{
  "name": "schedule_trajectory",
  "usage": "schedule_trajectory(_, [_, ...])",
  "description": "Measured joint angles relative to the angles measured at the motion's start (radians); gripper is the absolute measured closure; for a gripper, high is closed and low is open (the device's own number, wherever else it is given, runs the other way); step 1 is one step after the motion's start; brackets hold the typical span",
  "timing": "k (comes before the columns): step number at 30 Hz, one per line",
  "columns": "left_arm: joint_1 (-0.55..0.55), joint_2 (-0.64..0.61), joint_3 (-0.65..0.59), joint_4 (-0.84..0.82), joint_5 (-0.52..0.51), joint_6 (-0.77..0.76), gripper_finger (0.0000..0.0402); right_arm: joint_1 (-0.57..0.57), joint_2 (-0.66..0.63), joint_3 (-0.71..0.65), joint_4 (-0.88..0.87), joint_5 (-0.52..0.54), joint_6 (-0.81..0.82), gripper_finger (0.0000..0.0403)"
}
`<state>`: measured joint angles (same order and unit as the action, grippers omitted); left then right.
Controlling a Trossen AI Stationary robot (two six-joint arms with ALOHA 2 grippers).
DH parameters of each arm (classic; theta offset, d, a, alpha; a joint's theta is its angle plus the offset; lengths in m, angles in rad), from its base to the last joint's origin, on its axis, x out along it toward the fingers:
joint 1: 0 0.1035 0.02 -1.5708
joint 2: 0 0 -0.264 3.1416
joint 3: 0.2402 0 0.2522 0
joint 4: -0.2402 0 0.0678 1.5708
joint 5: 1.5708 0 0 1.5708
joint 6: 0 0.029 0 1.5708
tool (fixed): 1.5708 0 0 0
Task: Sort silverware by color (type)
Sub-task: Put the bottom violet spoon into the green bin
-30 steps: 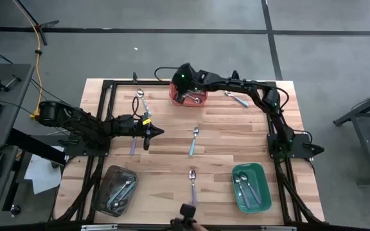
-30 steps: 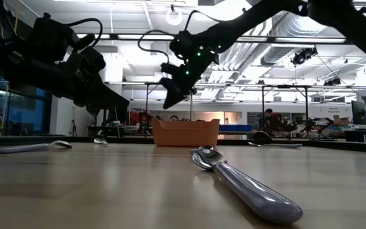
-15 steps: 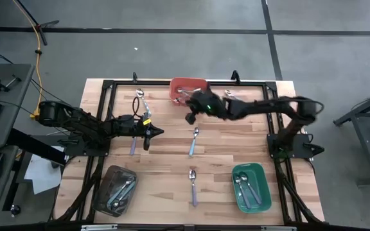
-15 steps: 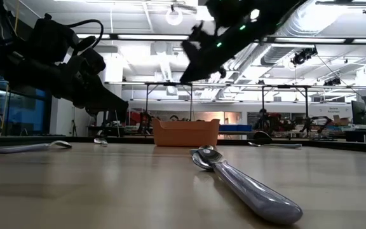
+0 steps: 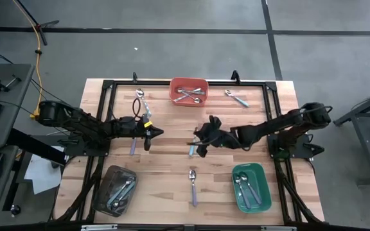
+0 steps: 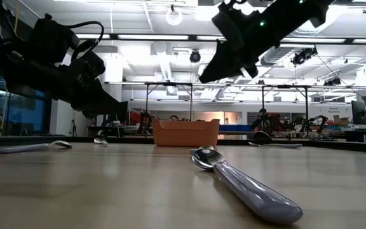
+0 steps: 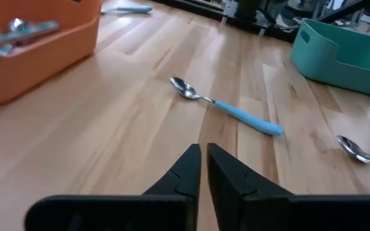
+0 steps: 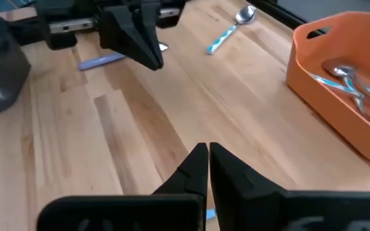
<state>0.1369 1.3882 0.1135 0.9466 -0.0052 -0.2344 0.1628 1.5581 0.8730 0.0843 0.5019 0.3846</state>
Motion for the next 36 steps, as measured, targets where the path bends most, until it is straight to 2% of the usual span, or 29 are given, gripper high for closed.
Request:
schedule_trajectory(4, [-0.037,-0.027,0.026,-0.123,-0.008,-0.047,0.0353,0.029,0.000,0.000,-0.007,0.020,-0.009,0.0403])
schedule_trajectory(7, [-0.062,-0.063,0.064,-0.308,-0.018,-0.069,0.0332,0.037,0.000,0.000,-0.019,0.028,-0.012,0.0403])
schedule_trajectory(11, [-0.093,-0.121,0.137,-0.578,-0.093,-0.078,0.0311,0.042,0.000,0.000,-0.030,0.037,-0.024,0.0403])
schedule_trajectory(15, [-0.122,-0.161,0.202,-0.754,-0.129,-0.087,0.0300,0.061,0.000,0.000,-0.050,0.008,0.064,0.0403])
schedule_trajectory(23, [-0.153,-0.172,0.237,-0.754,-0.147,-0.070,0.0298,0.179,0.005,0.000,-0.167,-0.149,0.360,0.0403])
schedule_trajectory(28, [-0.153,-0.172,0.237,-0.754,-0.174,-0.070,0.0298,0.214,0.079,0.000,-0.126,-0.257,0.427,0.0395])
schedule_trajectory(31, [-0.153,-0.172,0.237,-0.753,-0.175,-0.070,0.0298,0.198,0.148,0.000,-0.024,-0.353,0.405,0.0365])
schedule_trajectory(34, [-0.153,-0.172,0.236,-0.753,-0.175,-0.069,0.0298,0.174,0.212,0.001,0.085,-0.449,0.384,0.0316])
schedule_trajectory(36, [-0.153,-0.172,0.234,-0.755,-0.175,-0.069,0.0298,0.157,0.242,0.001,0.108,-0.473,0.382,0.0281])
